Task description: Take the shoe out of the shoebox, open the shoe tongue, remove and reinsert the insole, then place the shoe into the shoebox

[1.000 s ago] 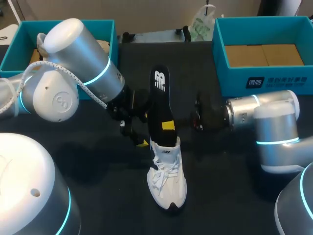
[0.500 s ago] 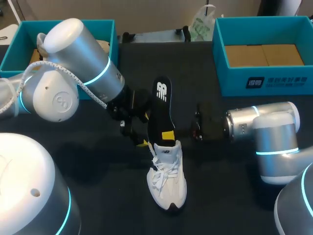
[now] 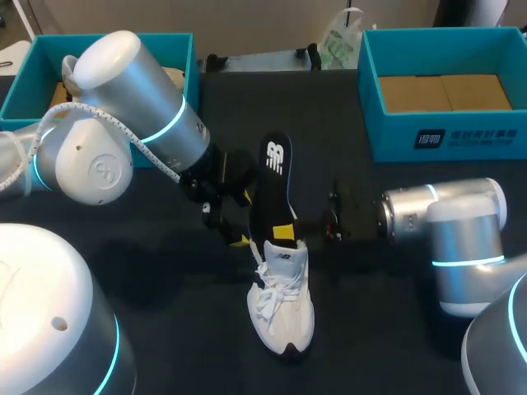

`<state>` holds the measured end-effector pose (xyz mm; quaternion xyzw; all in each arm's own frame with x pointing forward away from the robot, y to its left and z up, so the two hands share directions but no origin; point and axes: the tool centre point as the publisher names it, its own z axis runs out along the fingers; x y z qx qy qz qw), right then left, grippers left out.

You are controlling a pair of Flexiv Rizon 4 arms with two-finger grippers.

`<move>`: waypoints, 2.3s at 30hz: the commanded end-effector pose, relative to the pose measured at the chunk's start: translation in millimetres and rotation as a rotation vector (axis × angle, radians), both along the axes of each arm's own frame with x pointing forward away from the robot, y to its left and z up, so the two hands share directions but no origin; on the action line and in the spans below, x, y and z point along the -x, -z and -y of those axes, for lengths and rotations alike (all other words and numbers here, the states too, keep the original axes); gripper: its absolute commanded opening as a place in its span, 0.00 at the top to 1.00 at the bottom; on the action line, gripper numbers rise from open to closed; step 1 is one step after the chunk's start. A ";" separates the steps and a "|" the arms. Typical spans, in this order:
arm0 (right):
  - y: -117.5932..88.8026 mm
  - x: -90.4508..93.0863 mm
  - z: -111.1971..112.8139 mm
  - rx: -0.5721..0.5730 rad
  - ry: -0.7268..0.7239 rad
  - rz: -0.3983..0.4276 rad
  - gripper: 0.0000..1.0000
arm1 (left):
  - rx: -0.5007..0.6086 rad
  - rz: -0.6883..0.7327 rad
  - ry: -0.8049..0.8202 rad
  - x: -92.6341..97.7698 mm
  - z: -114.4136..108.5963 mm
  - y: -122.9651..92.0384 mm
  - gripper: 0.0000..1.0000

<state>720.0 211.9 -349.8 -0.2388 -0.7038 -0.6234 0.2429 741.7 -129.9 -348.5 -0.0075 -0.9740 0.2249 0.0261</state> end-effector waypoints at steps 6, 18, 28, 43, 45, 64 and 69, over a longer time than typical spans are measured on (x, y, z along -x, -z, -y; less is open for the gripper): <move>-6.8 -0.9 -5.6 0.021 -0.029 0.022 0.85 | 0.001 0.001 0.000 -0.1 0.0 1.3 0.00; -13.2 -4.0 -6.4 0.043 -0.036 0.045 0.74 | 0.001 0.001 0.000 -0.1 0.0 1.3 0.00; -24.0 -4.4 -5.6 0.057 -0.039 0.073 0.69 | 0.001 0.001 0.000 -0.1 0.0 1.3 0.00; -46.0 -24.4 -12.0 0.089 -0.074 0.110 0.75 | 0.001 0.001 0.000 -0.1 0.0 1.3 0.00; -47.4 -28.9 -13.7 0.086 -0.076 0.104 0.76 | 0.001 0.001 0.000 -0.1 0.0 1.3 0.00; -48.4 -43.0 -21.1 0.061 -0.042 0.035 1.00 | 0.001 0.001 0.000 -0.1 0.0 1.3 0.00; -40.7 -38.1 -17.5 0.082 0.004 -0.003 1.00 | 0.001 0.001 0.000 -0.1 0.0 1.3 0.00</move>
